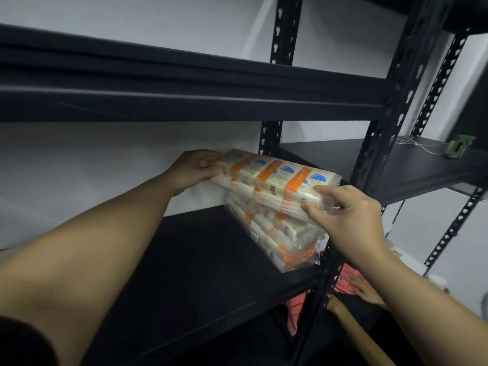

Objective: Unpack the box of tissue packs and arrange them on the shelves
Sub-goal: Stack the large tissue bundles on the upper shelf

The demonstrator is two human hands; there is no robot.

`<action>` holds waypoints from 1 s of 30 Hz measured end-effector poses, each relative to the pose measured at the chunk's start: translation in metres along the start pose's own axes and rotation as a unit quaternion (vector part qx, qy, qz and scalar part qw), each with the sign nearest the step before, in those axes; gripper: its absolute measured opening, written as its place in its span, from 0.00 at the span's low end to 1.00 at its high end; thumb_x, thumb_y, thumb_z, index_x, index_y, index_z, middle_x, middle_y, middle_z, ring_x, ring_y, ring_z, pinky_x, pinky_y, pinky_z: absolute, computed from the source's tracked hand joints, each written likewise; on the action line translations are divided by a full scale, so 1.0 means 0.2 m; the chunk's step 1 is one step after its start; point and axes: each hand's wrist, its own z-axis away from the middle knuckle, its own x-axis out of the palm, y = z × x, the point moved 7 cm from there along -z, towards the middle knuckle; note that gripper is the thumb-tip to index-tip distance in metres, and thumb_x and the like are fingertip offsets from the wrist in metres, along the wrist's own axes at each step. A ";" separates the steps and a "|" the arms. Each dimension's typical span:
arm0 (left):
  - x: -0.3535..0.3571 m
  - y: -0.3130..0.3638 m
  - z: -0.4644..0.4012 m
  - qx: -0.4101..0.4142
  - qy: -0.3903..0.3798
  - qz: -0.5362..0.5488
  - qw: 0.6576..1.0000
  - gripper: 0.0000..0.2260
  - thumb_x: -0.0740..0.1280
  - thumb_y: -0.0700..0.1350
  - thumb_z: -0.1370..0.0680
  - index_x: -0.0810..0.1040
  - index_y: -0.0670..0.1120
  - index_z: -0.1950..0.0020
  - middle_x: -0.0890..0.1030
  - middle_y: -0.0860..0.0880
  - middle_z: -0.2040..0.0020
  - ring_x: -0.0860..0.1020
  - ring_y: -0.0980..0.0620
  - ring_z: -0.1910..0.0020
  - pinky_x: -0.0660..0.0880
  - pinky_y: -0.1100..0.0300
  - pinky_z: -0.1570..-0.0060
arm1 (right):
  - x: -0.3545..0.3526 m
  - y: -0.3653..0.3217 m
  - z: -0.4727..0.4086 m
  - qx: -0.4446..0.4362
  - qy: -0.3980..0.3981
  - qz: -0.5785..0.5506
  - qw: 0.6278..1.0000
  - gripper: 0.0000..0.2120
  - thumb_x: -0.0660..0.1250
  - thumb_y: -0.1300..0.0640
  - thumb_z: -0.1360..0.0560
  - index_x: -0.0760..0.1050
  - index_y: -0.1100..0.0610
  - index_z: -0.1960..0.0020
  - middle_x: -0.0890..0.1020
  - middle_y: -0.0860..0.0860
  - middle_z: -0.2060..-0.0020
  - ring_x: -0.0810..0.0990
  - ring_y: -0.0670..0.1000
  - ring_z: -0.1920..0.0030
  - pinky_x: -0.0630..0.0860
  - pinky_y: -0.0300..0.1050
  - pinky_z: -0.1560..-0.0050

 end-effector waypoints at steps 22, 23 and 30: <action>0.24 -0.23 -0.36 0.007 0.032 0.047 0.998 0.17 0.74 0.34 0.23 0.82 0.40 0.35 0.85 0.49 0.43 0.84 0.53 0.43 0.79 0.58 0.39 | 0.14 0.04 0.08 -0.001 -0.011 0.079 0.997 0.21 0.80 0.46 0.29 0.86 0.57 0.41 0.82 0.50 0.54 0.82 0.52 0.56 0.83 0.51 0.54; 0.25 -0.23 -0.35 0.007 0.036 0.049 0.998 0.17 0.73 0.33 0.23 0.82 0.40 0.35 0.85 0.48 0.43 0.84 0.52 0.43 0.79 0.59 0.40 | 0.14 0.04 0.08 -0.001 -0.012 0.077 0.997 0.21 0.80 0.46 0.29 0.86 0.57 0.40 0.81 0.49 0.54 0.82 0.51 0.56 0.83 0.50 0.53; 0.25 -0.22 -0.37 0.016 0.046 0.047 0.998 0.15 0.75 0.36 0.23 0.83 0.45 0.37 0.86 0.52 0.44 0.84 0.54 0.44 0.80 0.58 0.39 | 0.15 0.06 0.06 -0.001 -0.005 0.061 0.998 0.22 0.80 0.47 0.28 0.85 0.57 0.39 0.80 0.47 0.53 0.80 0.47 0.56 0.84 0.49 0.52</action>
